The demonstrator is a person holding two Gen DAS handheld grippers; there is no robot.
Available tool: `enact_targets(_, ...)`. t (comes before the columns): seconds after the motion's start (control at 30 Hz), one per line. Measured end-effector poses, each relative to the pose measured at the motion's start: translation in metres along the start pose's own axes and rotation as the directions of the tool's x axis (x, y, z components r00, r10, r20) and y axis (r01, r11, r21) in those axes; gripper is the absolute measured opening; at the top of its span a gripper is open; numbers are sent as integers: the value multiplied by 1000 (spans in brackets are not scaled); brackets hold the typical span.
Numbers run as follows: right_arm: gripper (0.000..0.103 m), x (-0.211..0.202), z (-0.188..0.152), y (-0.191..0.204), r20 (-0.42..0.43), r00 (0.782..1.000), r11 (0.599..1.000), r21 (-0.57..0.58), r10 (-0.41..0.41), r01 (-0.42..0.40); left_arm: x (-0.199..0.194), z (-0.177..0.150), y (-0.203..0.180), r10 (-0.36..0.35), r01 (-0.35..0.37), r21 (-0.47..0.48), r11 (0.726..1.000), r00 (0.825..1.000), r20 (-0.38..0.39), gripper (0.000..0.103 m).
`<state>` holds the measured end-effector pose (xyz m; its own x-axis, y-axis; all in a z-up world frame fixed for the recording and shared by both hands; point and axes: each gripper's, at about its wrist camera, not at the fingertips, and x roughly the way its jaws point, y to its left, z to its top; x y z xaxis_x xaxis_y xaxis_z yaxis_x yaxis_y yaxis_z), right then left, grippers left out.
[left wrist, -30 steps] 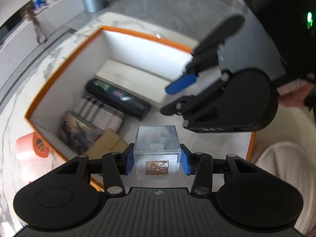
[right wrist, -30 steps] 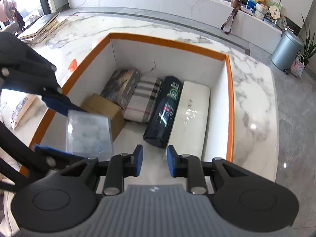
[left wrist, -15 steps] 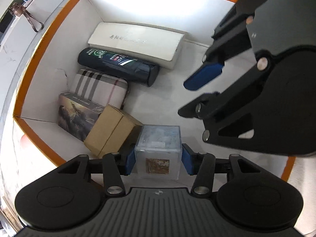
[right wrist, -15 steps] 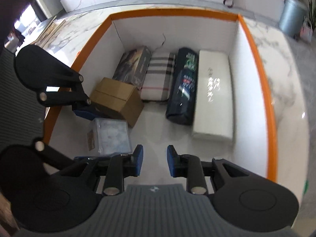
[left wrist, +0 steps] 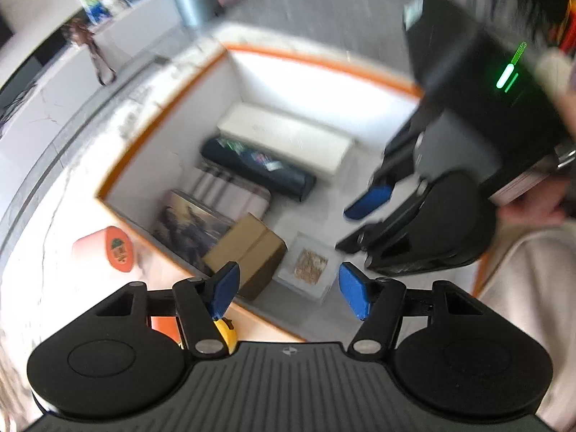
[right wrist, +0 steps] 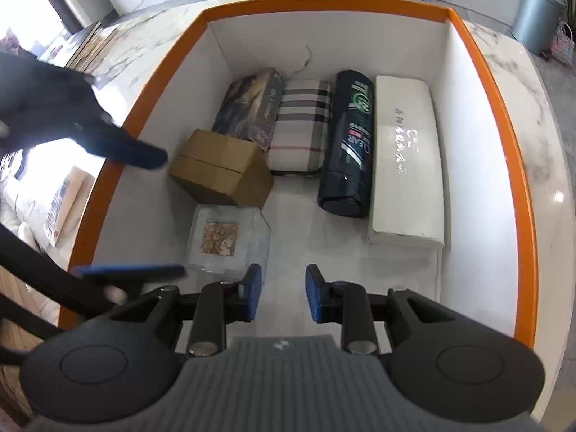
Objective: Organize rigid objects
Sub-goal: 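Withdraw both tools and move them toward the white tube and yellow tape measure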
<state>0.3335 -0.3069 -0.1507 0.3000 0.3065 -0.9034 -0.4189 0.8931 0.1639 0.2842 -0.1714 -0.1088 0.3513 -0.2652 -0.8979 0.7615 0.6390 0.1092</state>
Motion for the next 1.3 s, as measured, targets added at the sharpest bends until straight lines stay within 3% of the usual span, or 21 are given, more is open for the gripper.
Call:
enact_targets(0.13,28,-1,4,7,15,1000,999,-32,-15,16,-30,-16,15,9,5,-116,993,994,112,73)
enact_targets(0.27,28,4,12,13,19,1000,999,-35,-22,22,-43,-37,30,-11,48,-251,967,989,150,57)
enact_targets(0.37,25,10,17,18,18,1000,1000,-18,-17,17,-48,-54,37,-32,85,-325,942,986,167,51)
enact_targets(0.5,19,17,20,24,-4,1000,1000,5,-26,26,-50,-73,43,-32,99,-400,911,985,170,43)
enact_targets(0.63,18,20,21,31,-29,998,999,22,-49,49,-53,-83,49,-22,97,-434,896,984,175,42)
enact_targets(0.77,19,12,20,35,-1,995,994,40,-98,98,-69,-98,57,3,87,-462,882,982,190,42)
enact_targets(0.97,19,-34,11,52,136,975,981,114,-174,159,-91,-132,69,66,50,-517,854,977,202,42)
enact_targets(1.13,21,-71,1,80,273,949,978,177,-159,113,-104,-164,79,129,2,-582,813,974,184,42)
enact_targets(1.3,31,-89,-6,124,392,911,985,160,-124,65,-103,-196,92,177,-67,-652,755,979,105,47)
